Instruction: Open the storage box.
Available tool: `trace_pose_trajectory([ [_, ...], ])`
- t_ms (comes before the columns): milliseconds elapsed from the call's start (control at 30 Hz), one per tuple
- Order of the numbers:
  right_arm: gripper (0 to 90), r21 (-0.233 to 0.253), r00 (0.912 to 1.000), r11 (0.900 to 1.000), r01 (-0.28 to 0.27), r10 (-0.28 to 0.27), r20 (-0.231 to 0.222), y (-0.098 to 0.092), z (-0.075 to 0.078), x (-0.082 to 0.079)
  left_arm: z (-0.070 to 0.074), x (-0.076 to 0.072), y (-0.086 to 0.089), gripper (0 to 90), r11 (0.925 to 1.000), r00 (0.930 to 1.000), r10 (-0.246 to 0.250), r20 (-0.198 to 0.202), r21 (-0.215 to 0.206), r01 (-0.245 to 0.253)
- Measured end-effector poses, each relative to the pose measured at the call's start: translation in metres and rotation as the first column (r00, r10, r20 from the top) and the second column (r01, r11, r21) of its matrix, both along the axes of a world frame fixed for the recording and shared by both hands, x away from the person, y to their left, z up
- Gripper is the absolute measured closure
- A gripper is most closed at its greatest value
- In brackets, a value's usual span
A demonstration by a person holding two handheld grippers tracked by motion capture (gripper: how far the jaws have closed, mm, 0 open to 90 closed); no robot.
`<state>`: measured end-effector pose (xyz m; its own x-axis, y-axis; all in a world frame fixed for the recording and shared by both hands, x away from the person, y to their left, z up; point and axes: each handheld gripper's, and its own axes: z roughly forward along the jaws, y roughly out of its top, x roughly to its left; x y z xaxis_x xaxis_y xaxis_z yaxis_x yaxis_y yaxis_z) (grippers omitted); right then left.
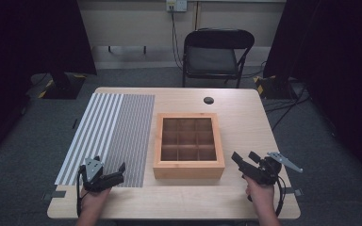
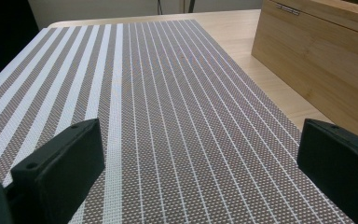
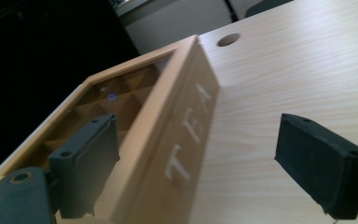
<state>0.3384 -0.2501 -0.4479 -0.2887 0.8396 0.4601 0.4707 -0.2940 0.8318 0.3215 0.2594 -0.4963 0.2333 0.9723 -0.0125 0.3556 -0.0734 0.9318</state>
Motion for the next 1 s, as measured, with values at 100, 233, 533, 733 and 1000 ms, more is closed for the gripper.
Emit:
trace_pose_trajectory([
  [100, 13.8, 0.015, 0.9990, 0.999, -0.043, 0.043, -0.011, 0.009, 0.005, 0.009, 0.000, 0.000, 0.000, 0.2, 1.0000, 1.0000, -0.002, 0.000, -0.001, 0.002],
  [233, 14.2, 0.041, 0.9942, 0.994, -0.100, 0.101, -0.034, 0.018, 0.010, 0.022, 0.000, 0.000, 0.000, 0.2, 1.0000, 1.0000, -0.004, 0.000, -0.004, 0.004],
  [533, 21.7, 0.151, 0.9629, 0.960, -0.237, 0.253, -0.094, 0.027, 0.008, 0.053, 0.000, 0.000, 0.000, 0.0, 1.0000, 1.0000, -0.004, 0.003, -0.007, 0.004],
  [733, 29.3, 0.227, 0.9604, 0.947, -0.226, 0.256, -0.111, 0.026, 0.006, 0.071, 0.000, 0.000, 0.000, 0.0, 0.9999, 0.9999, -0.013, 0.000, -0.006, 0.013],
  [1000, 33.8, 0.268, 0.9492, 0.937, -0.222, 0.271, -0.160, 0.026, 0.003, 0.091, 0.000, 0.000, 0.000, 0.0, 0.9999, 0.9999, -0.016, -0.003, 0.003, 0.016],
])
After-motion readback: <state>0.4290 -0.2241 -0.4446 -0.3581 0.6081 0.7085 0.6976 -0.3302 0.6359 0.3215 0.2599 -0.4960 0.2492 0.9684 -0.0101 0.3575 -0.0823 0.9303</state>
